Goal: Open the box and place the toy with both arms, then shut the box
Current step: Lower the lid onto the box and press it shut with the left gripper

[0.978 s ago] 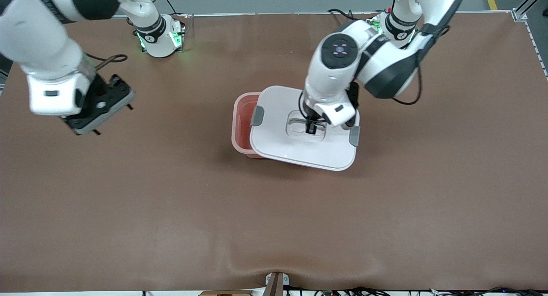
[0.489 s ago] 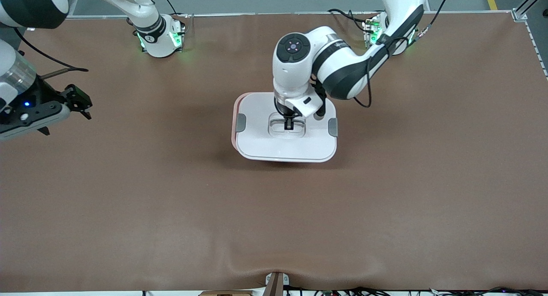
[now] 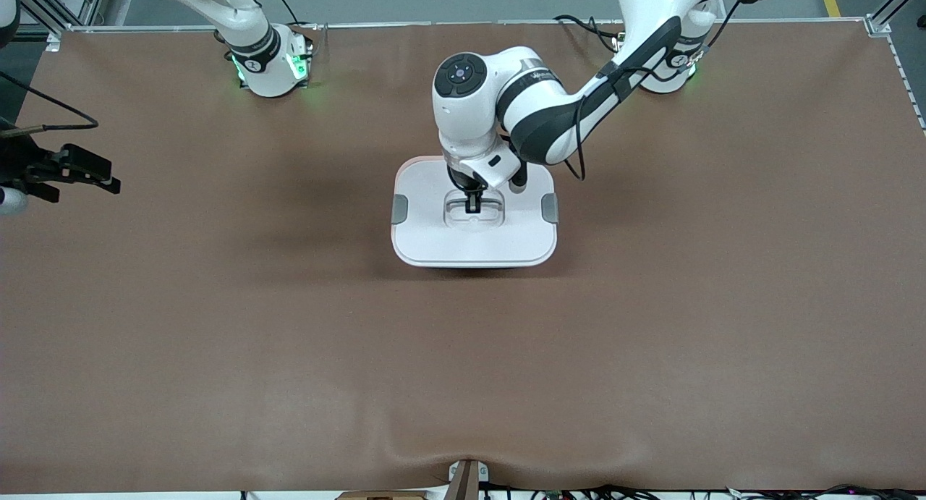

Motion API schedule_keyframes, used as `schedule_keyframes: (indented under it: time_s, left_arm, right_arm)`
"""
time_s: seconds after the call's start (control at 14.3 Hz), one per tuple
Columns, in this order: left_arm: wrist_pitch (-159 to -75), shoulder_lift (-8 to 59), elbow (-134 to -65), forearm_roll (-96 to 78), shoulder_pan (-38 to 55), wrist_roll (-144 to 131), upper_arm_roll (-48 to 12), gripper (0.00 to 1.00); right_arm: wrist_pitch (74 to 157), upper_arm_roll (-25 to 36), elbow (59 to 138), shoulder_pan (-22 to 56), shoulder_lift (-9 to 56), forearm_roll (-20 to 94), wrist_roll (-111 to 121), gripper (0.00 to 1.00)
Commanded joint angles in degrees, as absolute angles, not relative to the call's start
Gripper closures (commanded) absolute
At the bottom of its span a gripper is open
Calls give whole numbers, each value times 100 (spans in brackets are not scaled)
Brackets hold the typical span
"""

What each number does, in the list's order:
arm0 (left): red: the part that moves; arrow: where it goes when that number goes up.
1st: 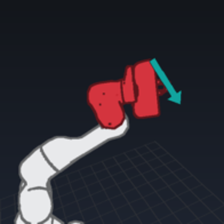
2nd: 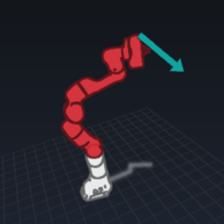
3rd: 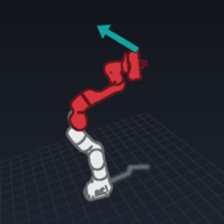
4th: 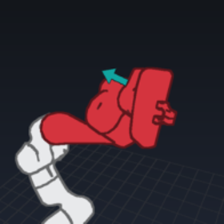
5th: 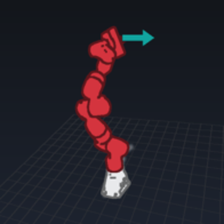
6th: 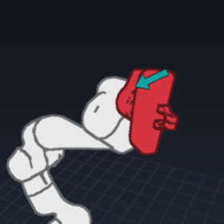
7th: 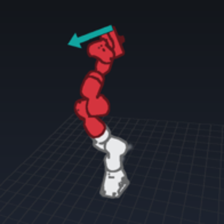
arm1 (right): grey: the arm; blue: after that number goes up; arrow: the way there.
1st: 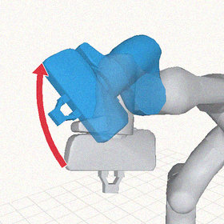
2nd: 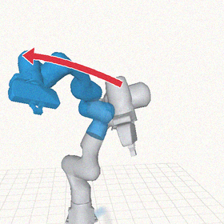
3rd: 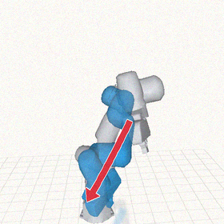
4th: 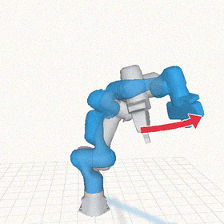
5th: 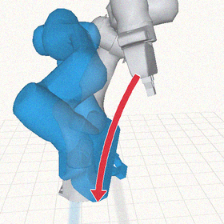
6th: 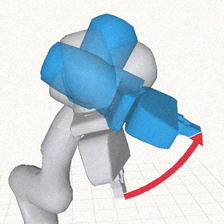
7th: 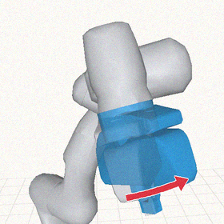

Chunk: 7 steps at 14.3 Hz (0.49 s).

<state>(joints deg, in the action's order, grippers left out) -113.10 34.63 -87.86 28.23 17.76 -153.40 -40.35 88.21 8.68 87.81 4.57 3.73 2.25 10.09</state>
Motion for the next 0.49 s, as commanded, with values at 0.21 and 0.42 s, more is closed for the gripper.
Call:
schedule_keyframes:
  time_s: [0.21, 0.42]
  left_arm:
    - [-11355, 3551, -8684, 2944, 2048, -15530, -3938, 100]
    - [-11355, 3533, -8710, 2971, 2022, -15583, -3937, 100]
  right_arm:
    - [8658, 791, 8903, 343, 229, 62, 844, 0]
    - [8666, 800, 8868, 343, 229, 62, 835, 0]
